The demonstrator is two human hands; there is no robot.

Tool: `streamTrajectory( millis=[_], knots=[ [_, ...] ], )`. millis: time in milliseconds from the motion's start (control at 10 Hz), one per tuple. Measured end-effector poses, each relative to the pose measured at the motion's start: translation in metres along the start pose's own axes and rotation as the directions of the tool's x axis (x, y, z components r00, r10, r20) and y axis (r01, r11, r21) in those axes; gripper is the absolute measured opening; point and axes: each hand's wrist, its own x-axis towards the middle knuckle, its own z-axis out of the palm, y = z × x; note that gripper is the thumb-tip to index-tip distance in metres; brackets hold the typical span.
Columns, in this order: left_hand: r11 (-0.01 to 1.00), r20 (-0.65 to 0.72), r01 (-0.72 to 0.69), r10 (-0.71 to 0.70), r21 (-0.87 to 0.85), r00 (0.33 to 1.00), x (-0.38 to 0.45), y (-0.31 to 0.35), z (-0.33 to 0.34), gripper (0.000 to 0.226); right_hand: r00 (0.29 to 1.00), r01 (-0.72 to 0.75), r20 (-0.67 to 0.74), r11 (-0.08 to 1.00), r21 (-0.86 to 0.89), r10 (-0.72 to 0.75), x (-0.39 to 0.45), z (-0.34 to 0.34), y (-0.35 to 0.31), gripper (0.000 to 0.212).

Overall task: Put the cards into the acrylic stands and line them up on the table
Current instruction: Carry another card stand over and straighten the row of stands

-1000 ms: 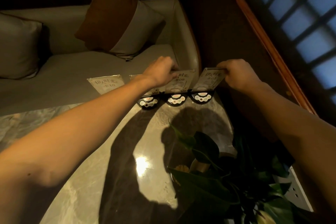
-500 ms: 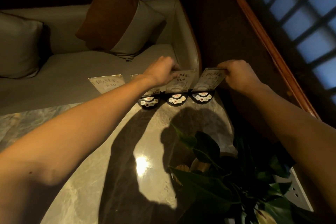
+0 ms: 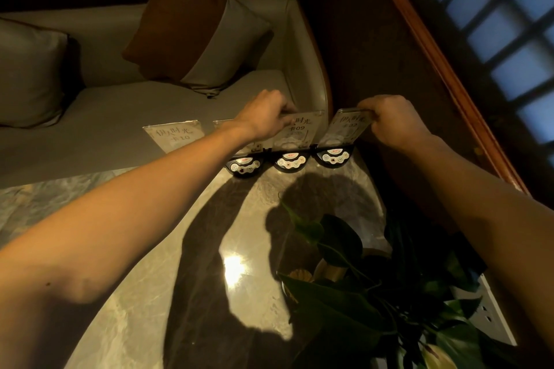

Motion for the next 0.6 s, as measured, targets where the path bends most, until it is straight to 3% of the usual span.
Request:
streamTrajectory(
  millis=[400,600],
  knots=[
    [0.999,0.036,0.039,-0.039,0.001,0.999,-0.001,0.005,-0.003,0.029,0.998,-0.051,0.021,0.999,-0.004,0.051,-0.001,0.003,-0.003,0.042],
    [0.997,0.008,0.041,-0.041,0.062,0.999,-0.016,0.01,-0.023,0.05,1.0,0.012,-0.011,0.996,-0.091,-0.013,-0.009,-0.009,-0.026,0.054]
  ],
)
